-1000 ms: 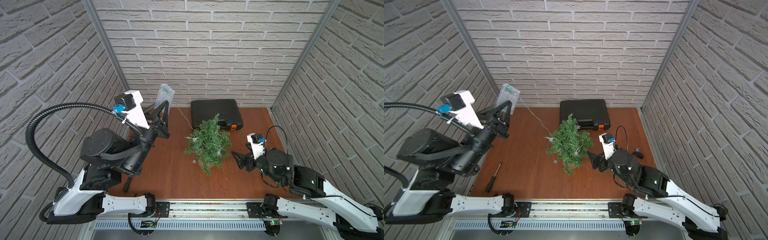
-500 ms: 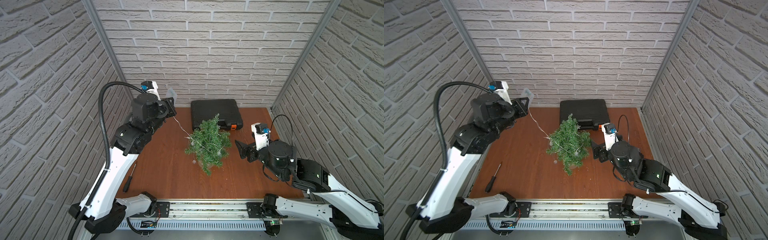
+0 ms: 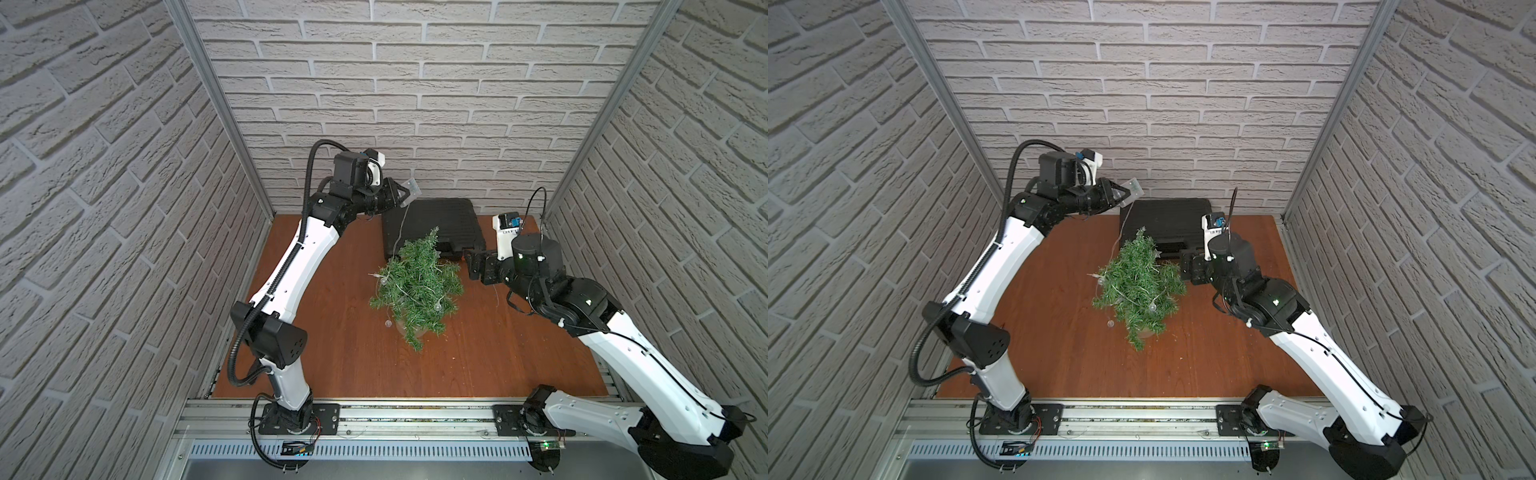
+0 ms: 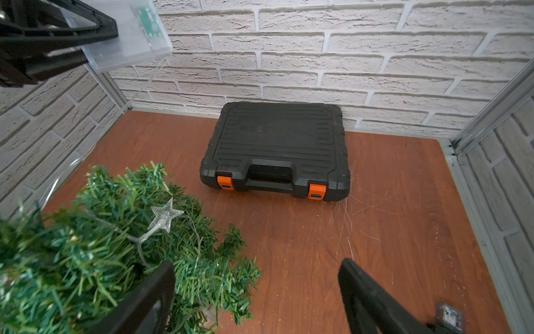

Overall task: Wrap string light around the christmas tree
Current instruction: Wrap the light string around the Christmas tree.

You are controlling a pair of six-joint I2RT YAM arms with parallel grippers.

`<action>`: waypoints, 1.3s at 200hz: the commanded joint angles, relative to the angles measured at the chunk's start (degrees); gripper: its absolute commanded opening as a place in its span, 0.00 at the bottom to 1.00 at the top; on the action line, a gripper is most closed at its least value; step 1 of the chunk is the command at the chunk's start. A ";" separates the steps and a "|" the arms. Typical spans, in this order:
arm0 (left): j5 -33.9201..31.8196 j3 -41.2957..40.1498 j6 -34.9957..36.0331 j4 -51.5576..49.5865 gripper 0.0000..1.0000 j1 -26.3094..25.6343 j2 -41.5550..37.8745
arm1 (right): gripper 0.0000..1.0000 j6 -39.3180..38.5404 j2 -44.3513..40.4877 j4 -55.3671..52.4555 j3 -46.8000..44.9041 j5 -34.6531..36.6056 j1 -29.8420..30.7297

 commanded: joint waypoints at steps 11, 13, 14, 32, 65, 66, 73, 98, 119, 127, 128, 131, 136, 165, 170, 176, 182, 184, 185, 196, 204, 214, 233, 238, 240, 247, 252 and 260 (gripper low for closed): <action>7.39 2.62 -6.11 7.58 0.00 -0.63 2.22 | 0.86 11.64 4.51 7.53 4.39 -16.81 -8.66; 7.34 2.59 -6.81 7.79 0.00 -0.74 2.36 | 0.86 12.71 4.87 7.82 4.64 -17.95 -9.20; 7.33 2.62 -7.07 7.90 0.00 -0.77 2.43 | 0.86 13.22 5.05 7.98 4.70 -18.42 -9.55; 7.17 2.38 -12.80 10.67 0.00 -1.52 3.43 | 0.82 23.31 7.97 12.43 5.34 -26.85 -13.37; 4.90 1.91 -20.43 13.73 0.00 -3.14 3.78 | 0.76 39.70 13.84 18.99 7.68 -34.76 -14.43; 4.66 1.88 -20.61 13.72 0.00 -3.20 3.75 | 0.76 40.33 14.02 19.23 7.67 -34.91 -14.41; 2.89 1.12 -22.10 13.90 0.00 -3.65 3.35 | 0.73 44.25 15.26 21.35 7.66 -36.43 -14.47; 1.19 -0.84 -26.55 16.56 0.00 -4.89 2.66 | 0.63 58.24 19.14 30.72 7.04 -41.19 -14.24; -0.81 -2.24 -28.99 16.32 0.00 -5.28 1.70 | 0.58 64.46 19.70 36.25 6.18 -39.17 -13.57; -1.49 -2.89 -29.13 16.33 0.00 -5.37 1.19 | 0.58 65.56 19.58 37.04 6.29 -37.89 -13.35; -1.53 -2.98 -29.13 16.34 0.00 -5.37 1.18 | 0.58 65.65 19.52 37.17 6.27 -37.79 -13.34; -1.71 -3.31 -29.05 16.35 0.00 -5.37 1.00 | 0.58 65.82 19.52 37.54 6.27 -37.39 -13.30; -2.00 -3.74 -29.04 16.31 0.00 -5.40 0.76 | 0.58 66.20 19.50 38.00 6.44 -37.02 -13.17; -3.07 -6.02 -29.63 16.58 0.00 -5.71 -0.46 | 0.52 70.00 19.60 39.89 5.39 -36.45 -12.69; -3.01 -6.29 -29.82 16.91 0.00 -5.89 -0.63 | 0.52 70.42 19.58 39.80 5.08 -36.38 -12.63; -2.76 -6.56 -30.00 17.47 0.00 -5.94 -0.71 | 0.51 70.85 19.56 39.60 4.84 -36.08 -12.46; -2.65 -6.75 -30.16 17.76 0.00 -6.00 -0.92 | 0.50 71.15 19.52 39.51 4.57 -35.77 -12.36; -2.67 -6.82 -30.35 17.87 0.00 -6.04 -0.95 | 0.50 71.18 19.52 39.49 4.45 -35.70 -12.30; -2.68 -6.88 -30.45 17.86 0.00 -6.06 -0.99 | 0.50 71.19 19.54 39.45 4.47 -35.60 -12.20; -2.76 -7.56 -31.45 18.85 0.00 -6.31 -1.33 | 0.49 71.30 19.49 38.96 4.34 -34.98 -11.87; -2.75 -8.10 -32.08 19.90 0.00 -6.34 -1.62 | 0.49 71.42 19.62 38.43 4.33 -34.58 -11.62; -2.70 -8.76 -32.83 20.64 0.00 -6.62 -2.00 | 0.49 71.78 19.85 38.01 4.33 -34.28 -11.27; -2.74 -9.55 -33.35 21.18 0.00 -6.83 -2.65 | 0.48 72.63 20.40 38.12 4.26 -34.08 -10.89; -2.80 -9.85 -33.34 21.20 0.00 -7.00 -2.93 | 0.48 72.74 20.43 38.33 4.18 -33.70 -10.73; -2.88 -10.02 -33.35 21.26 0.00 -6.99 -2.99 | 0.48 72.77 20.43 38.46 4.20 -33.60 -10.71; -2.97 -10.67 -33.45 21.73 0.00 -7.15 -3.34 | 0.48 72.91 20.49 38.86 4.11 -32.99 -10.49; -2.78 -11.16 -33.75 22.10 0.00 -7.23 -3.54 | 0.48 72.95 20.58 39.12 4.14 -32.57 -10.33; -2.40 -11.94 -34.54 22.82 0.00 -7.18 -3.79 | 0.48 73.32 20.76 39.67 4.38 -32.18 -10.18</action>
